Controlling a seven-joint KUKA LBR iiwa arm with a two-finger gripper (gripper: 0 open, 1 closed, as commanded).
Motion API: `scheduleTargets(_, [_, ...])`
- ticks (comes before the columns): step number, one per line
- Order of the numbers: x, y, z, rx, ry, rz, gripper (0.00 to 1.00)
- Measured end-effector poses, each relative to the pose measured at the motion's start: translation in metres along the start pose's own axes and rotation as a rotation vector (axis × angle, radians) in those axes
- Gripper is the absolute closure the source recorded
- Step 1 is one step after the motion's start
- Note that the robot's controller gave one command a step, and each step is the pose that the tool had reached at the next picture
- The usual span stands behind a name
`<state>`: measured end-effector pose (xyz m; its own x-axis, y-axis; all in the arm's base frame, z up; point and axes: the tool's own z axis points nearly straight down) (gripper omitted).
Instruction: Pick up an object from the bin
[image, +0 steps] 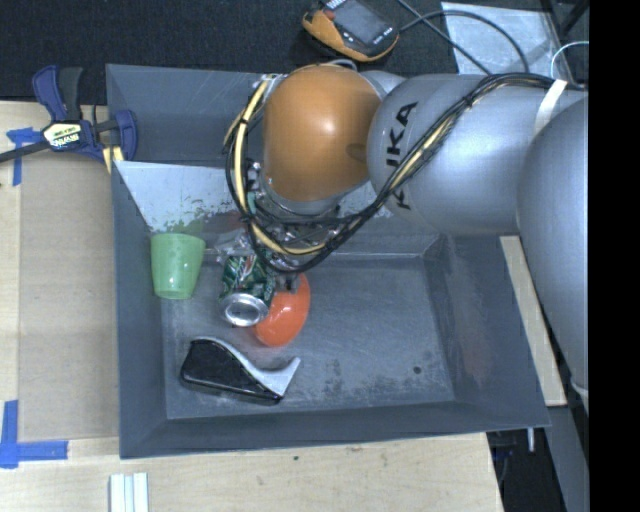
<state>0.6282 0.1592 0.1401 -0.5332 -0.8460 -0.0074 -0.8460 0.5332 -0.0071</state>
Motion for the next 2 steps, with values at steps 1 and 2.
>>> scheduleTargets(1, [0.001, 0.001, -0.003, -0.003, 0.003, 0.001, 1.0])
scheduleTargets(2, [0.001, 0.001, -0.019, -0.006, 0.005, 0.002, 1.0])
